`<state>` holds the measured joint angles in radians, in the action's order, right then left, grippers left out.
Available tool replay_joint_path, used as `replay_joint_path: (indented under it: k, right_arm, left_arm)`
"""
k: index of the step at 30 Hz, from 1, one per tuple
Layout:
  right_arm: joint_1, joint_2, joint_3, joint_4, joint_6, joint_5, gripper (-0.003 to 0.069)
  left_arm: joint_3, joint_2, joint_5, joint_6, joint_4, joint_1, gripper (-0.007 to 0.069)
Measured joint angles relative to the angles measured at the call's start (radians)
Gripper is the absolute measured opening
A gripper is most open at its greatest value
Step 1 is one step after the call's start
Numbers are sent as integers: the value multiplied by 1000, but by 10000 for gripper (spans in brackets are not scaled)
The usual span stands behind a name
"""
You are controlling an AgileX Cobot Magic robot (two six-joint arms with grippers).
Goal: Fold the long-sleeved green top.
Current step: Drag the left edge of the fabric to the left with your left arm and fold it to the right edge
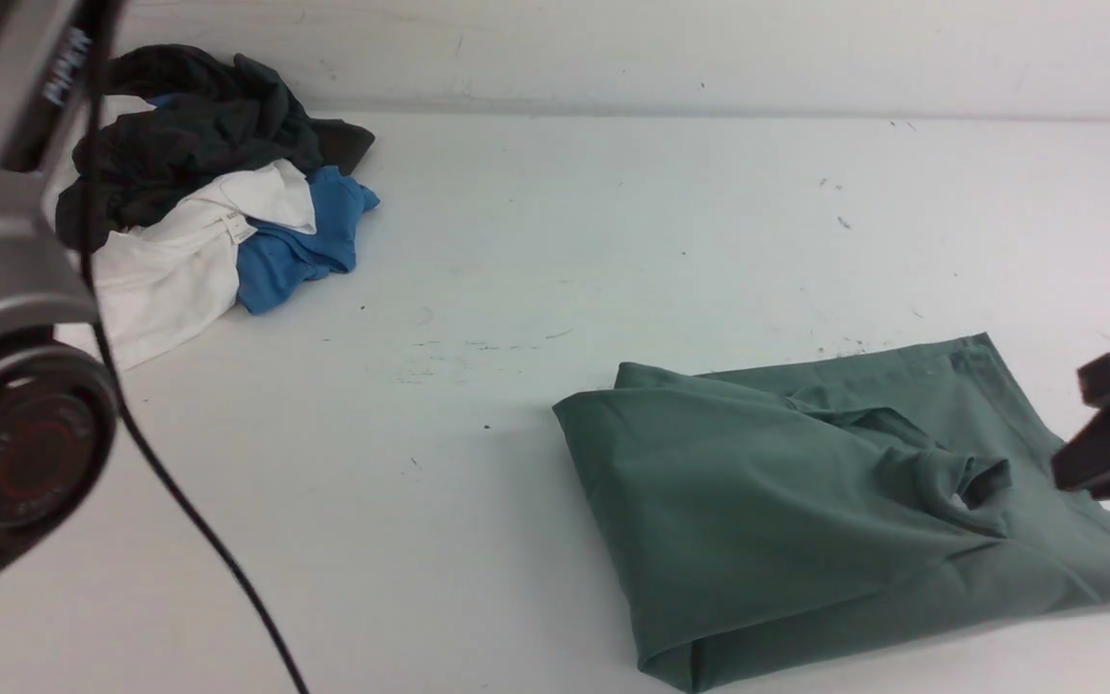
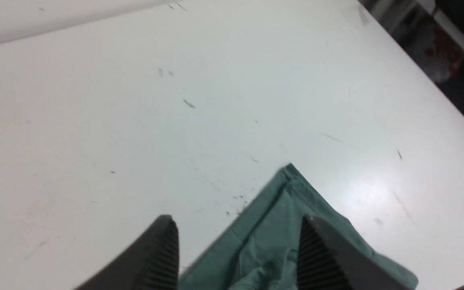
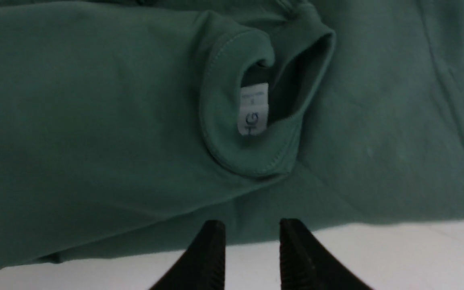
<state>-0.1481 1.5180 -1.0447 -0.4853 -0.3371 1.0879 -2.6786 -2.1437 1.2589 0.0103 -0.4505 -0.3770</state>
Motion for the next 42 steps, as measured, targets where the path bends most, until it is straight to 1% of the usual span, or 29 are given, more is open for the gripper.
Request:
replay_joint_path:
  k: [1,2,3,4,5,6,7,8,9,10,12,15,19,21,23,24,25,26,27,29,30,36,37,39,42]
  right_arm:
    - [15,36,-18,0,-13,-10,250]
    - [23,42,-22,1,-17,-11,257]
    - [56,104,-61,12,-27,-30,312]
    - [82,136,-85,33,-28,-43,344]
    - [98,167,-112,52,-28,-49,363]
    - [102,167,-112,58,-28,-50,368]
    - [125,208,-158,104,-28,-55,398]
    - [138,247,-195,152,-13,-55,421]
    - [141,253,-200,158,-10,-55,428]
    - [146,289,-249,196,24,-47,449]
    - [148,337,-303,229,80,-20,476]
    - [150,407,-355,238,113,41,498]
    - [155,483,-379,234,115,62,502]
    - [157,506,-387,232,115,68,496]
    - [159,537,-410,223,115,93,449]
    - [159,542,-419,220,115,103,400]
    - [159,543,-421,218,115,105,400]
    - [159,545,-430,217,115,113,344]
    - [159,546,-449,216,115,123,232]
    - [159,545,-495,220,115,131,97]
    - [159,545,-499,221,115,131,92]
    - [159,491,-576,347,121,132,91]
    - [159,488,-577,353,122,132,91]
    - [159,494,-578,413,154,134,91]
    - [159,528,-570,456,198,132,92]
  left_arm:
    - [30,20,0,2,-12,16,294]
    - [37,25,0,2,-15,19,286]
    - [113,59,0,-10,-26,32,218]
    - [185,87,0,-19,-30,35,167]
    - [238,105,0,-34,-30,35,132]
    - [252,109,0,-39,-30,35,124]
    - [346,137,0,-69,-30,35,68]
    - [420,156,0,-92,-30,35,33]
    - [432,159,0,-98,-28,35,29]
    - [512,179,0,-115,-19,35,6]
    - [578,196,1,-128,3,38,-4]
    - [610,207,1,-130,21,46,-4]
    - [611,208,0,-130,30,53,-4]
    - [611,208,-1,-130,31,55,-4]
    - [611,208,-1,-130,31,55,-4]
    - [611,208,-1,-130,31,55,-4]
    - [611,208,-1,-130,31,55,-4]
    - [611,208,-1,-130,31,55,-4]
    - [611,208,-1,-130,31,55,-4]
    - [611,208,-1,-130,31,55,-4]
    - [611,208,-1,-130,31,55,-4]
    - [611,208,-1,-130,34,55,-4]
    - [611,208,-1,-130,34,55,-4]
    - [611,208,-1,-130,35,55,-4]
    - [611,208,-1,-130,35,55,-4]
